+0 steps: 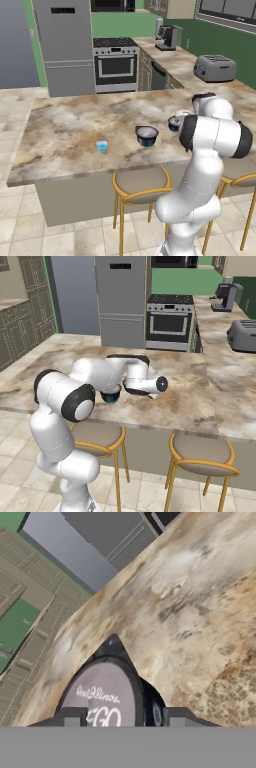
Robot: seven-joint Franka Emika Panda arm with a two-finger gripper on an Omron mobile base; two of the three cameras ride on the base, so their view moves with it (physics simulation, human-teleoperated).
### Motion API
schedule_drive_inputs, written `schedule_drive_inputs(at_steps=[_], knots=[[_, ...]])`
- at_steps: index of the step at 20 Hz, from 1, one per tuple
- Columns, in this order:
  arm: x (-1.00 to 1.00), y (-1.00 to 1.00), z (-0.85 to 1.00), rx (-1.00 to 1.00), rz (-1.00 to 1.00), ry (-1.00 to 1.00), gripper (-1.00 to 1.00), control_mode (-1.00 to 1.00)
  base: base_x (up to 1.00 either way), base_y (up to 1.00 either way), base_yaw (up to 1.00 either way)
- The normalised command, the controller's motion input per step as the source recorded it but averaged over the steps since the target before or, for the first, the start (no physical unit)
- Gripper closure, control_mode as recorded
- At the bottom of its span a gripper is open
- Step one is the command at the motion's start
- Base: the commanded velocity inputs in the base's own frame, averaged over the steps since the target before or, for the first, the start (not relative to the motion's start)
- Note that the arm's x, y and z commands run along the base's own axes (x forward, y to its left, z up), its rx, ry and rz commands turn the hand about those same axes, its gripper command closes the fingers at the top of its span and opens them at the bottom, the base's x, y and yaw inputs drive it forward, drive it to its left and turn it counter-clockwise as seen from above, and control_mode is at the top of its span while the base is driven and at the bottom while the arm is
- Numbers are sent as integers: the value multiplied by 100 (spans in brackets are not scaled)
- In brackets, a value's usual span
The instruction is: Stack the yogurt containers by placing the smaller containers on top of the larger containers.
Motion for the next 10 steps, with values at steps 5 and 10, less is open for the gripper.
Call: schedule_drive_inputs(at_steps=[5,10], knots=[[0,8,33,0,1,0,100,-100,0,0,0],[0,30,18,0,2,3,100,-100,0,0,0]])
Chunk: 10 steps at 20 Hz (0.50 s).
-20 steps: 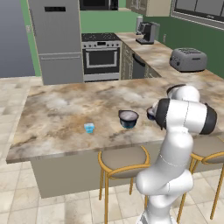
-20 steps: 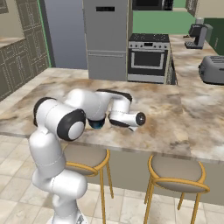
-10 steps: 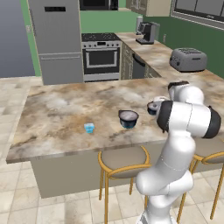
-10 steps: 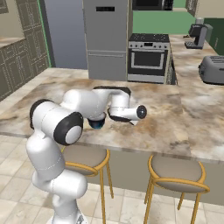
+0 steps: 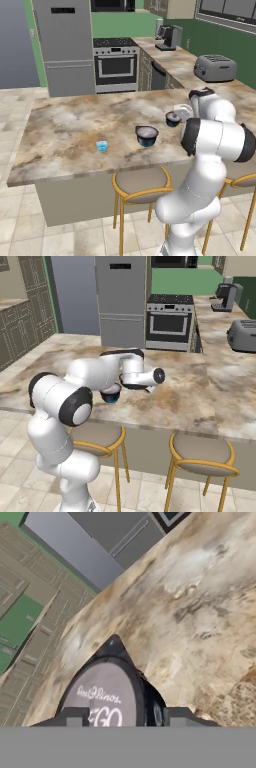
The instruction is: Stack the yogurt containers by placing the smaller containers on top of the larger containers.
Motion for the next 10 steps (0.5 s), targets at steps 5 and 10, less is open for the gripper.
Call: schedule_drive_inputs(at_steps=[5,10], knots=[[0,38,15,0,3,6,100,-100,0,0,0],[-3,36,13,0,3,4,100,-100,0,0,0]])
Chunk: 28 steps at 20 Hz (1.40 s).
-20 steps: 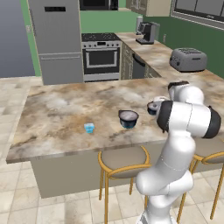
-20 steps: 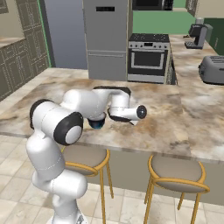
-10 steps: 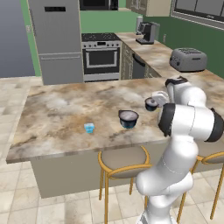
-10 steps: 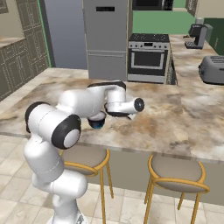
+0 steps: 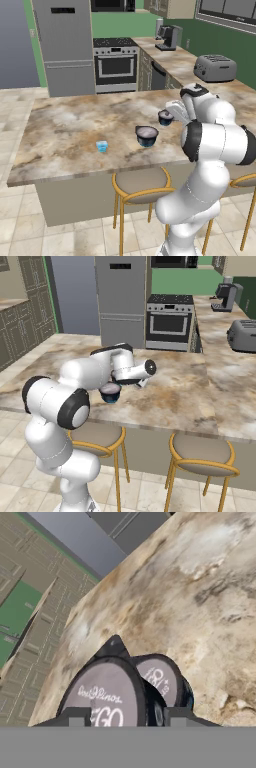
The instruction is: Stack the yogurt containers by placing the smaller containers on top of the larger containers.
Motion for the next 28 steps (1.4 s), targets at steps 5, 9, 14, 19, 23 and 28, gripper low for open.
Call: schedule_drive_inputs(at_steps=[5,9,14,19,23,28], knots=[[-15,31,6,0,1,1,100,-100,0,0,0],[-23,28,0,0,2,0,100,-100,0,0,0],[-12,24,0,0,1,0,100,-100,0,0,0],[0,23,0,0,0,0,100,-100,0,0,0],[0,6,-3,0,0,0,100,-100,0,0,0],[0,0,-11,0,0,0,100,-100,0,0,0]])
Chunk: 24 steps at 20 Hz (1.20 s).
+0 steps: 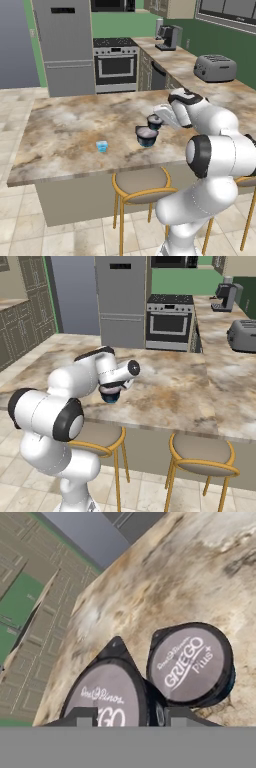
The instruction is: Stack the yogurt containers by placing the smaller containers on top of the larger containers.
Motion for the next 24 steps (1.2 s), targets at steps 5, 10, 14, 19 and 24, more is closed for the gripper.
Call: schedule_drive_inputs(at_steps=[5,10,14,19,24], knots=[[0,0,-17,0,0,0,100,-100,0,0,0],[4,0,-17,0,0,0,100,-100,0,0,0],[14,0,-14,0,0,0,100,-100,0,0,0],[15,0,-14,0,0,0,100,-100,0,0,0],[18,0,-9,0,0,0,100,-100,0,0,0]])
